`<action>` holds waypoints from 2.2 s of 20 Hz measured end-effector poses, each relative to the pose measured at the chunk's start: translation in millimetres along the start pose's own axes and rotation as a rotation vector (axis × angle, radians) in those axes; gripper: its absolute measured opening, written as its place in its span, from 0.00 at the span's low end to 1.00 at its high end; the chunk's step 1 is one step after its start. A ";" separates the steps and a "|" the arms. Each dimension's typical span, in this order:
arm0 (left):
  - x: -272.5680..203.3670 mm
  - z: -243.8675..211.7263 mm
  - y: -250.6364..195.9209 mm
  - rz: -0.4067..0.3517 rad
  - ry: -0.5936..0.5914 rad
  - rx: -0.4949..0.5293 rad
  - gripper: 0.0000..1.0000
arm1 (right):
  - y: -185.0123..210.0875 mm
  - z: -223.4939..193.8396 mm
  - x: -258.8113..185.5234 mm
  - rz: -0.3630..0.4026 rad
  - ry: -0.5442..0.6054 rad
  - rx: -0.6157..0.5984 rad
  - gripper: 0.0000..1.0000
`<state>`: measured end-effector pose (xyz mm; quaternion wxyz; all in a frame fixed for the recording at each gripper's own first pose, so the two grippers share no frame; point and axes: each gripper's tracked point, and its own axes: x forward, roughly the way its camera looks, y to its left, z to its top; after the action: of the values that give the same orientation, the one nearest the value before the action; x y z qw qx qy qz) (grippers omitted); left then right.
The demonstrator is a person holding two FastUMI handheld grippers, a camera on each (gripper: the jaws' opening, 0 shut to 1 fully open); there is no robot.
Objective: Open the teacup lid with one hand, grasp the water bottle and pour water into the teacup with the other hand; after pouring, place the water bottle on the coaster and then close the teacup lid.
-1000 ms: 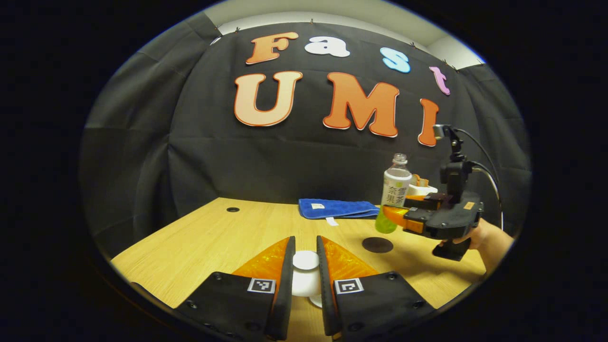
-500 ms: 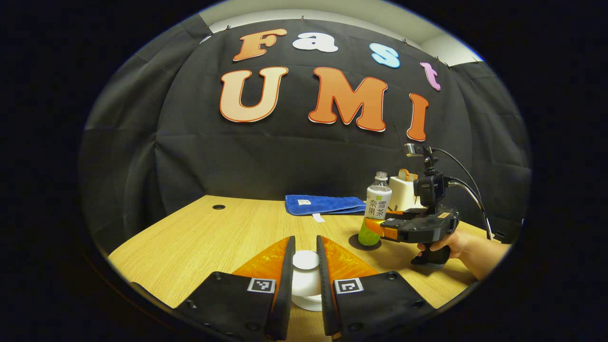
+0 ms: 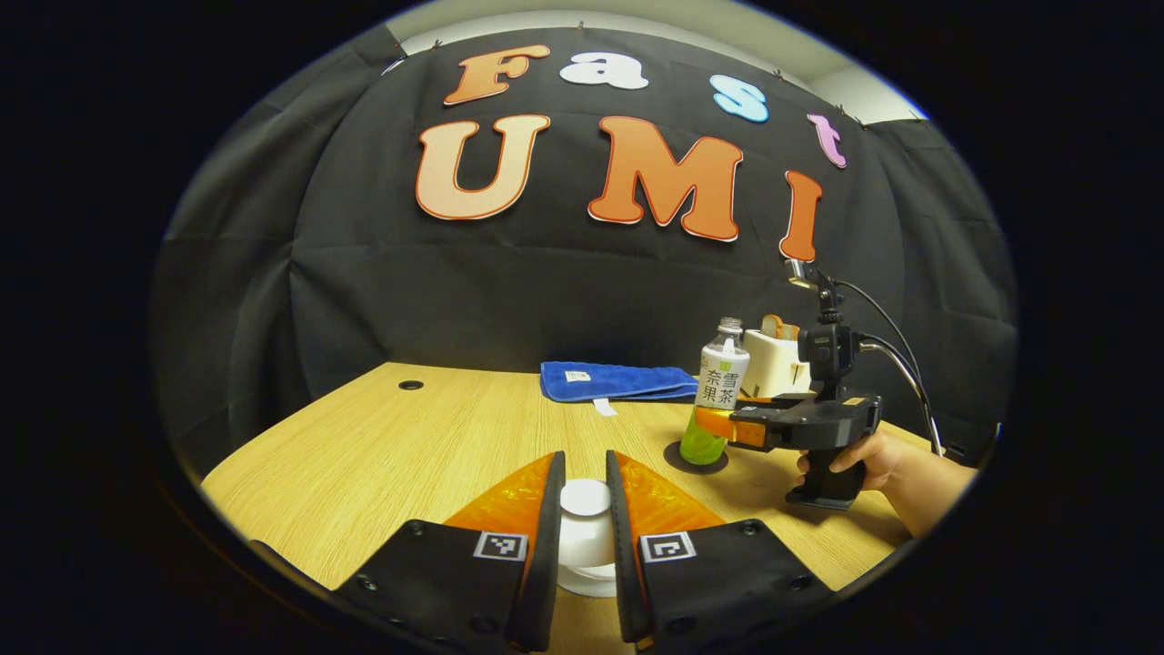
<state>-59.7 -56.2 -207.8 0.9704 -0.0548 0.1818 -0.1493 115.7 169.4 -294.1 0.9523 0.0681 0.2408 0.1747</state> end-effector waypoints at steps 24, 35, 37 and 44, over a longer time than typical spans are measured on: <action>32.7 -59.7 -20.2 0.006 0.118 0.075 0.31 | -11.7 25.0 -108.0 0.015 -0.108 0.016 0.96; 27.8 -42.0 -19.9 0.048 0.078 0.106 0.74 | -7.5 28.0 -124.4 0.028 -0.138 -0.001 0.96; 25.3 -23.0 -15.5 0.073 0.032 0.101 0.89 | -8.3 35.4 -132.3 0.023 -0.157 0.001 0.96; 8.7 69.3 3.4 0.135 -0.158 0.093 0.94 | -12.0 55.6 -157.5 -0.017 -0.198 -0.021 0.96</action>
<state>-25.4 -52.0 -147.0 0.9911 -0.0087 0.1007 -0.0869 16.5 98.2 -179.5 0.9736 0.0732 0.1441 0.1614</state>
